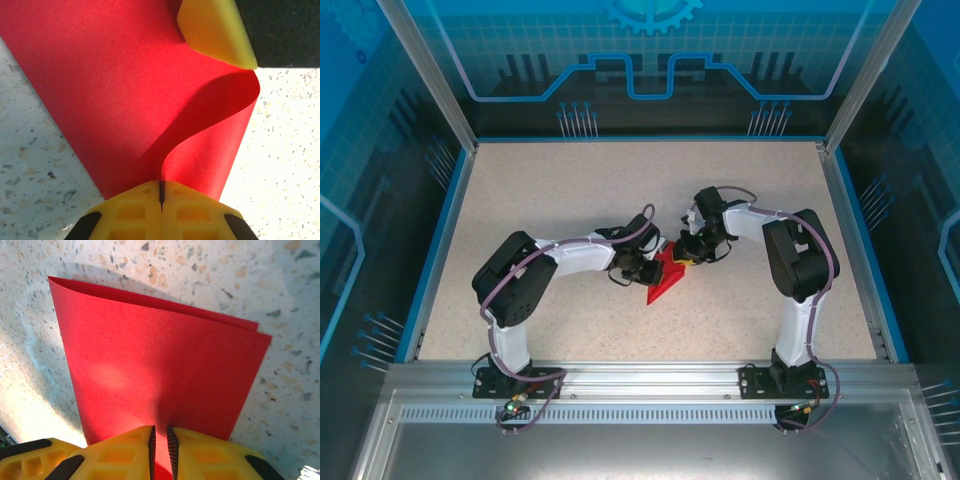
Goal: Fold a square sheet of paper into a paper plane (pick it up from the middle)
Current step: Third fold the triangle at the center of the table.
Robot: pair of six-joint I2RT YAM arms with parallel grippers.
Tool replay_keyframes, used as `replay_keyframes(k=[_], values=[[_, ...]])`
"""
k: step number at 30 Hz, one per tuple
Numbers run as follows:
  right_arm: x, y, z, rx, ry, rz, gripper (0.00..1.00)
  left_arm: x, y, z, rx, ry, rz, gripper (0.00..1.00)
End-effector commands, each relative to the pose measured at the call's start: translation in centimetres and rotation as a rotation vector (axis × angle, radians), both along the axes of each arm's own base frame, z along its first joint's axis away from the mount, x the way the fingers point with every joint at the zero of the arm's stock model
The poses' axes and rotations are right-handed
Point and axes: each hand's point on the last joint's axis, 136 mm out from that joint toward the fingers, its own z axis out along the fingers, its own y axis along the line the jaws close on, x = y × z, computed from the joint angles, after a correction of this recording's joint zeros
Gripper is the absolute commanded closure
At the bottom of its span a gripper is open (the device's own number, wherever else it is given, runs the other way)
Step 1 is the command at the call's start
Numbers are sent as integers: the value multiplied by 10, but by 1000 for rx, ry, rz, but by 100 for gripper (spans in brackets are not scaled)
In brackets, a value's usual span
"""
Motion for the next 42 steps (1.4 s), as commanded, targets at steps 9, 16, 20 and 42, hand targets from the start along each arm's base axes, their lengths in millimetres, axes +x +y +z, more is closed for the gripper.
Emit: replay_keyframes(k=[9,16,20,42], values=[[-17,-11,-21,-85,61,10,81,7,5,8,15,-15,25,100],[-18,-12,-22,-87,63,6,81,10,4,7,19,-28,26,100],[-18,-12,-23,-90,62,4,81,10,10,1,37,-30,49,100],[-17,-11,-22,-77,62,-10,80,3,14,-9,44,-2,84,100]])
